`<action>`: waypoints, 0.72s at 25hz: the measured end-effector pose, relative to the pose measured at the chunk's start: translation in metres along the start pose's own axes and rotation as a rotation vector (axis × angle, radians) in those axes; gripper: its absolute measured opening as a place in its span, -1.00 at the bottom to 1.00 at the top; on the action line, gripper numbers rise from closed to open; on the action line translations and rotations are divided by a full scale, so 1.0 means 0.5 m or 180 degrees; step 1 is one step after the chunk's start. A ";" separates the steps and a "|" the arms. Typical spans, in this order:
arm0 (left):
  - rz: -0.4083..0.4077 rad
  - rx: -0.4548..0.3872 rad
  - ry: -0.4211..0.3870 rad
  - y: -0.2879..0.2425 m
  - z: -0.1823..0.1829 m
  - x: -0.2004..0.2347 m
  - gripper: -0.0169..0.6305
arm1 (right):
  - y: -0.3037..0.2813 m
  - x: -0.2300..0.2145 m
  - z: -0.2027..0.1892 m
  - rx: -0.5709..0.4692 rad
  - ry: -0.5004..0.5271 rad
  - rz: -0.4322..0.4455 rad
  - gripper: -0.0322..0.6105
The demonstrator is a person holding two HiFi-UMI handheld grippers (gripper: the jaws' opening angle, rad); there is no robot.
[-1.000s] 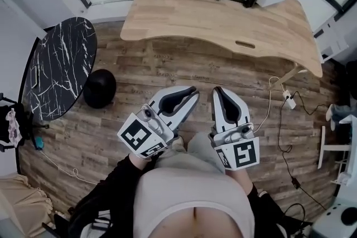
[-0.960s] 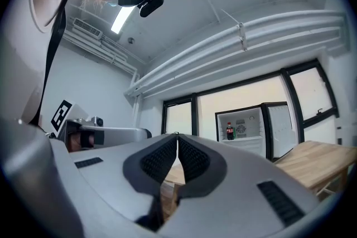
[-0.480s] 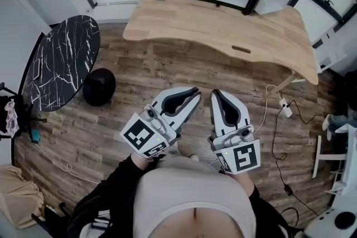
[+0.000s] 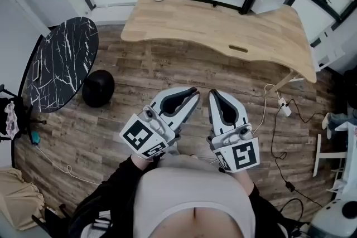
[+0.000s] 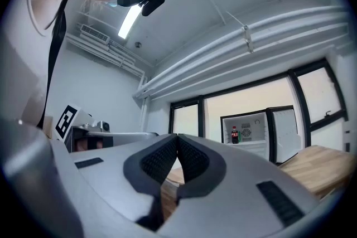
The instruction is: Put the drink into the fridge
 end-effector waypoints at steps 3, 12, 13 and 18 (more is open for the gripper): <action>-0.0021 -0.0001 -0.0008 -0.001 -0.001 -0.001 -0.82 | 0.002 -0.001 -0.002 -0.0015 -0.0030 -0.0018 -0.81; -0.0009 0.0017 0.0012 0.004 0.002 0.009 -0.82 | -0.006 0.003 -0.003 0.0003 -0.0067 -0.0033 -0.81; -0.0013 0.0015 0.0013 0.004 0.002 0.009 -0.82 | -0.006 0.004 -0.003 0.0007 -0.0063 -0.0031 -0.81; -0.0020 -0.0004 0.0010 0.014 0.003 0.011 -0.82 | -0.010 0.014 -0.004 -0.0005 -0.0047 -0.0023 -0.81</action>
Point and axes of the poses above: the fingertips, and each gripper's own axes: y backward along the fingers, x to its left, z out of its top, the point moved 8 cm from there along y, backward along the fingers, and after that the axes turned 5 degrees about y, right-handed, at the moved point
